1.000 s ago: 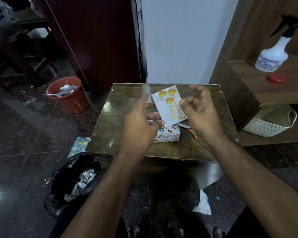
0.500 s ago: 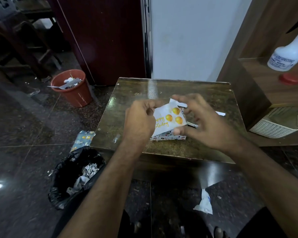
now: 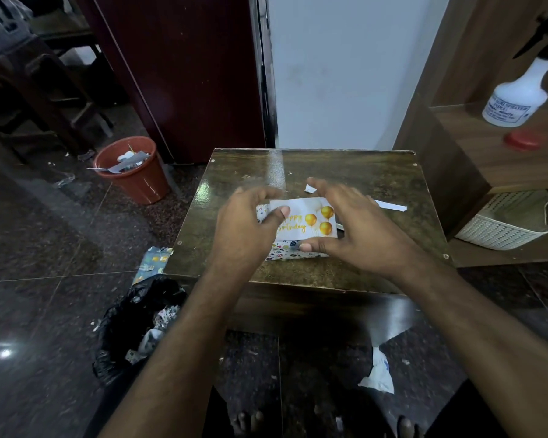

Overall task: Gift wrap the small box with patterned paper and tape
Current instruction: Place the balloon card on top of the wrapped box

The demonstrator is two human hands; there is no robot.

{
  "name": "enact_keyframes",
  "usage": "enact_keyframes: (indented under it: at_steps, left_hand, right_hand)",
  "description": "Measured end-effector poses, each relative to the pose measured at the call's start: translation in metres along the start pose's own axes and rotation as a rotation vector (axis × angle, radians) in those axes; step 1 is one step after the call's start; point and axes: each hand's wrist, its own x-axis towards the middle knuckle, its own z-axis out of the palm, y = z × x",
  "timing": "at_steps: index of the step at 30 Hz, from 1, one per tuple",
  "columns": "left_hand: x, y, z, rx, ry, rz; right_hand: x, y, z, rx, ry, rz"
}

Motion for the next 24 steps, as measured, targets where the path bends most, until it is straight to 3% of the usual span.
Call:
enact_keyframes:
  at_steps: [6, 12, 24]
  left_hand:
    - [-0.006, -0.004, -0.004, 0.111, -0.228, 0.047]
    - [0.0, -0.008, 0.004, 0.213, -0.268, 0.067]
    - [-0.003, 0.002, 0.013, 0.165, -0.278, 0.1]
  right_hand:
    - [0.004, -0.001, 0.008, -0.075, -0.015, 0.026]
    - [0.004, 0.002, 0.011, -0.024, -0.04, 0.065]
    - [-0.003, 0.017, 0.0, -0.04, -0.069, 0.066]
